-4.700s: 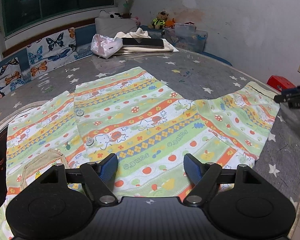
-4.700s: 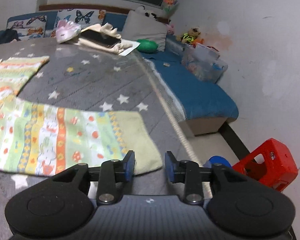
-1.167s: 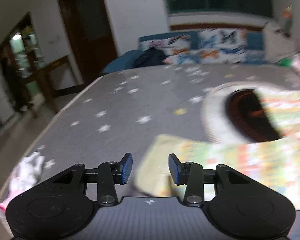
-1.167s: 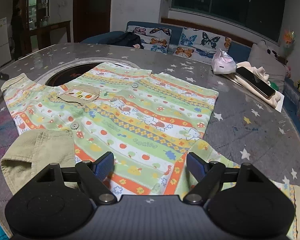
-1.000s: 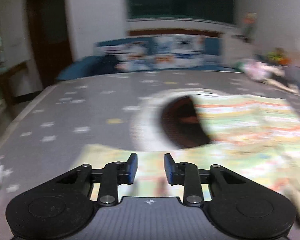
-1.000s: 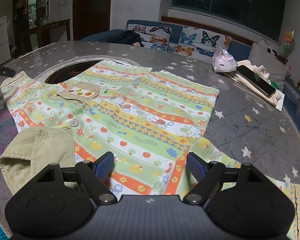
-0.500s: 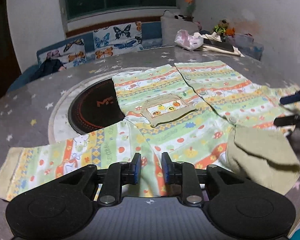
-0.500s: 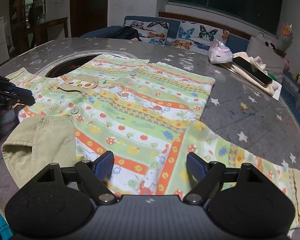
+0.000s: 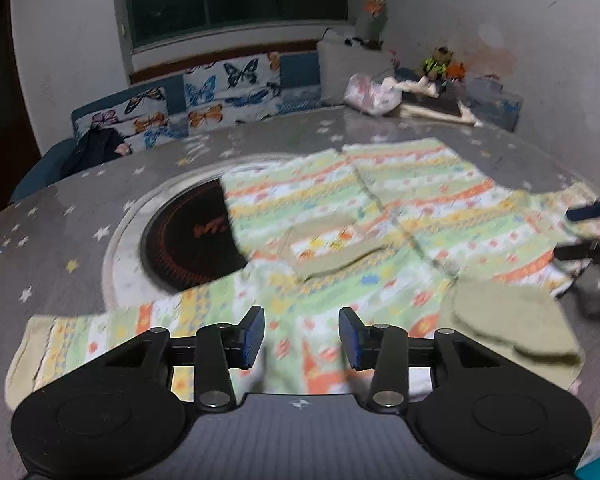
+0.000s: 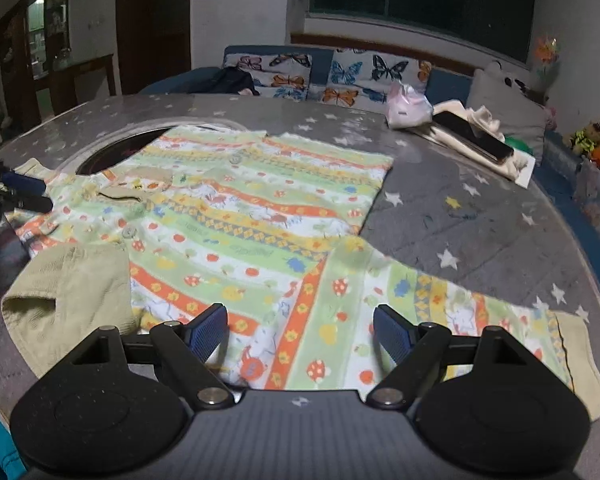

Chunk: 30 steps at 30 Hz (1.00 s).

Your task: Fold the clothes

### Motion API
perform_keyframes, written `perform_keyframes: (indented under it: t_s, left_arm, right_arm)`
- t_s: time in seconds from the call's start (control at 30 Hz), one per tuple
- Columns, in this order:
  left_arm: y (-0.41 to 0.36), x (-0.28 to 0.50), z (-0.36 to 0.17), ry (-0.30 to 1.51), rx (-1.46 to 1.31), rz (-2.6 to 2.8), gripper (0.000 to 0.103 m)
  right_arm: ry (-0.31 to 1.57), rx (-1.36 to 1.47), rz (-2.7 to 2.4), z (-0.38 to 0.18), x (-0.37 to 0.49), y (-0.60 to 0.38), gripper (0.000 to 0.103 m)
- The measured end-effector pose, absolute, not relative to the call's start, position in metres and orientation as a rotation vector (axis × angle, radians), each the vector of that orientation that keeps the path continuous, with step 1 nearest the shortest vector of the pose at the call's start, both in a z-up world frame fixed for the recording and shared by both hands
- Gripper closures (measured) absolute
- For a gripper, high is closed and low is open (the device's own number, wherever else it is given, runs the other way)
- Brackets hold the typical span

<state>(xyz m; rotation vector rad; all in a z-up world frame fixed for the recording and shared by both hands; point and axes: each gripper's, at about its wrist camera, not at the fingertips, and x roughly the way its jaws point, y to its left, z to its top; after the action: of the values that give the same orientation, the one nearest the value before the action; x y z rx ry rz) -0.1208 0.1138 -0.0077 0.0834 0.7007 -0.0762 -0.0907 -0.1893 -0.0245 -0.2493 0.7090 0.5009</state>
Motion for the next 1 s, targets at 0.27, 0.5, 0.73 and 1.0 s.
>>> perform_keyframes:
  t_s: [0.27, 0.5, 0.73, 1.0]
  left_arm:
    - [0.073, -0.099, -0.001, 0.681, 0.078, -0.193, 0.058]
    - [0.030, -0.081, -0.013, 0.699, 0.102, -0.291, 0.058]
    - [0.013, -0.077, -0.032, 0.741, 0.151, -0.312, 0.057]
    - [0.016, -0.073, -0.035, 0.754, 0.141, -0.316, 0.050]
  right_arm:
    - [0.698, -0.246, 0.479, -0.021, -0.089, -0.193, 0.021]
    - [0.695, -0.187, 0.504, -0.020, -0.054, -0.187, 0.038]
    - [0.708, -0.155, 0.543, -0.027, -0.027, -0.176, 0.045]
    - [0.718, -0.098, 0.518, -0.026, -0.035, -0.195, 0.048]
